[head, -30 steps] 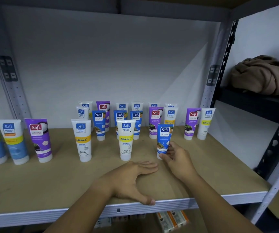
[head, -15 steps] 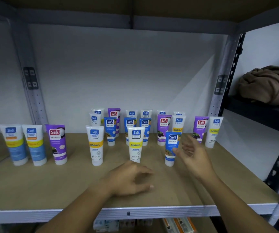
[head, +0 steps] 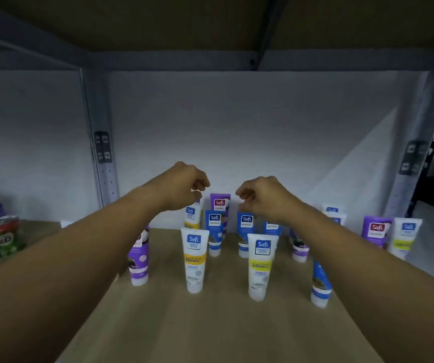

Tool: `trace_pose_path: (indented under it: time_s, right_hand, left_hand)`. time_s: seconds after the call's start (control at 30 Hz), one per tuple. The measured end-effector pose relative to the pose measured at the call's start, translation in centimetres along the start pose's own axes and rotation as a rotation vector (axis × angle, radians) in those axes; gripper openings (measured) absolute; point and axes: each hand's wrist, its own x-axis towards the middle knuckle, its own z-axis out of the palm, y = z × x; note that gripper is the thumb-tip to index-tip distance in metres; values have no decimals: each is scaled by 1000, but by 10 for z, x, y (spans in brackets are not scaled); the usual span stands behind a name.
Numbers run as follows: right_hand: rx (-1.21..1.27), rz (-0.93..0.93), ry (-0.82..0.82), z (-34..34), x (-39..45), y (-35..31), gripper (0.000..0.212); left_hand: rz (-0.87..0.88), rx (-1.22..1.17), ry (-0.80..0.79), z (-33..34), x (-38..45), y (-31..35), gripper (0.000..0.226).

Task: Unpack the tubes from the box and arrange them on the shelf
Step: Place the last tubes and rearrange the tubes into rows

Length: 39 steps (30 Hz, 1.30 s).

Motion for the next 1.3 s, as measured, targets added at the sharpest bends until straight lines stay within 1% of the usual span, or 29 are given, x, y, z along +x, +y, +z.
trace_pose_path:
  time_s: [0.1, 0.17, 0.23, 0.33, 0.43, 0.53, 0.67, 0.9, 1.07, 1.17, 1.3]
  right_hand:
    - [-113, -28, -103, 28, 43, -12, 36]
    - [-177, -35, -152, 47, 66, -14, 39]
    - [-233, -35, -209, 64, 82, -14, 43]
    - [-294, -44, -251, 82, 96, -10, 32]
    - [-293, -39, -240, 89, 100, -9, 24]
    - [-275, -35, -226, 86, 99, -12, 23]
    - [-249, -50, -149, 64, 95, -20, 22]
    - [-252, -117, 14, -14, 73, -56, 17]
    - [-279, -165, 98, -73, 38, -89, 17]
    - [-290, -172, 97, -96, 10, -106, 19]
    - [-279, -141, 34, -106, -31, -115, 20]
  left_hand:
    - [-41, 111, -118, 16, 20, -28, 46]
    - [-43, 163, -200, 27, 30, -44, 49]
    - [-31, 184, -263, 39, 36, -56, 47]
    - [0, 177, -301, 57, 43, -66, 37]
    - [-4, 148, -251, 64, 47, -70, 30]
    - [-25, 146, -228, 62, 49, -72, 28]
    - [-40, 155, -156, 42, 45, -65, 27]
    - [-17, 166, 67, -42, 30, -38, 18]
    - [4, 149, 174, -102, 4, -3, 18]
    - [10, 141, 169, -122, -19, 21, 17]
    - [33, 130, 101, -124, -51, 49, 17]
